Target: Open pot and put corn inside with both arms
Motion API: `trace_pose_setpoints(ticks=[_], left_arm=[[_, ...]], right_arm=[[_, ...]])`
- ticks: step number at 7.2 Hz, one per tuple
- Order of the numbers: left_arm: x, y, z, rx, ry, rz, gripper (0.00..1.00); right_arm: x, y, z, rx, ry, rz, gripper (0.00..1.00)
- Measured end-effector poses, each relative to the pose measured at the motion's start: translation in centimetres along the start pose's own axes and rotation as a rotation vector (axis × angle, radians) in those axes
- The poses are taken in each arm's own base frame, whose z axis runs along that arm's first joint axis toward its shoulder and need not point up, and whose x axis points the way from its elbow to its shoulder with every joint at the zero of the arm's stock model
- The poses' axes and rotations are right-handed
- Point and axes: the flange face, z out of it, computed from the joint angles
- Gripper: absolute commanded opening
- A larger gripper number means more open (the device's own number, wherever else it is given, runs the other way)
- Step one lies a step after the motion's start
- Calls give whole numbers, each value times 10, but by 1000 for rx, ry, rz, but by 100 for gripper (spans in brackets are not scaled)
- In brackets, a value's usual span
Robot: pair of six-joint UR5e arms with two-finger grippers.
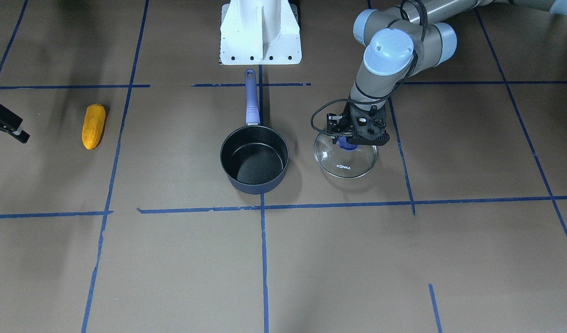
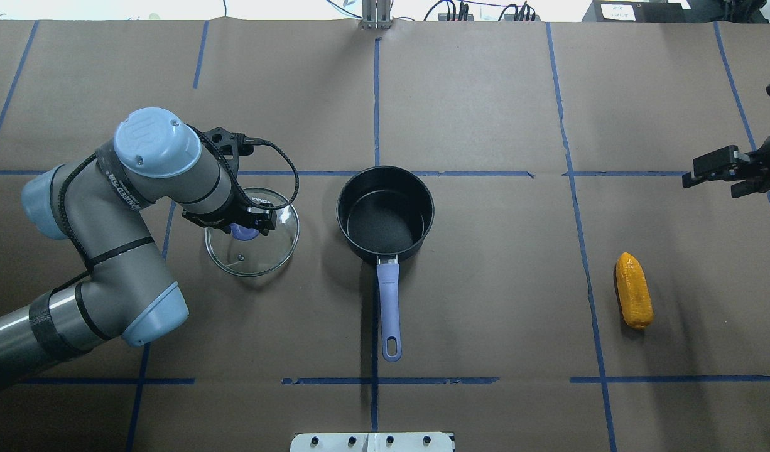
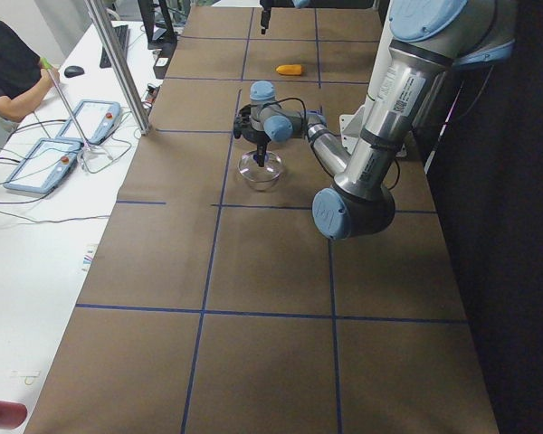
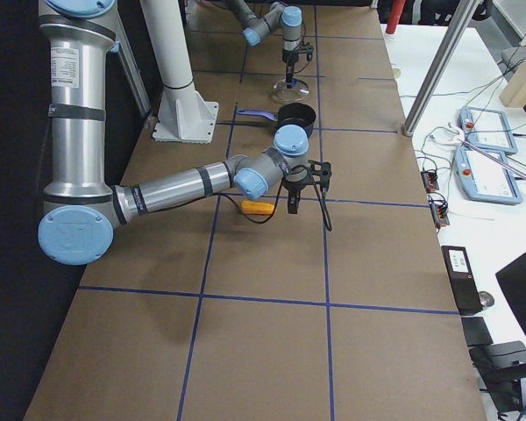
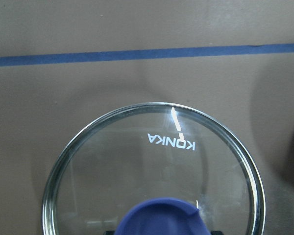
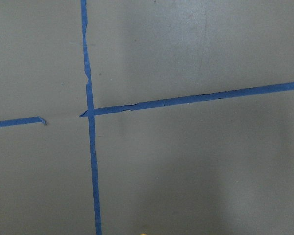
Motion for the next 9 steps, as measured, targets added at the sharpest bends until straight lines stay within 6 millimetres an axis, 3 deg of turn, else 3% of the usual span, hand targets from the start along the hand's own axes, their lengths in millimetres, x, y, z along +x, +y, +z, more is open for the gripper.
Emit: trace_pose_setpoints(ticks=[2, 3, 4, 9], left_arm=[[-10, -1, 17, 2, 6, 3, 29], [-16, 0, 21, 6, 15, 8, 56], [-18, 1, 22, 10, 23, 12, 96], [-17, 6, 14, 12, 43, 22, 100]], right_arm=[[-9, 17, 10, -19, 13, -2, 100], [-11, 24, 12, -27, 15, -6, 100], [-12, 29, 13, -33, 17, -8, 100], [-8, 34, 15, -41, 23, -5, 100]])
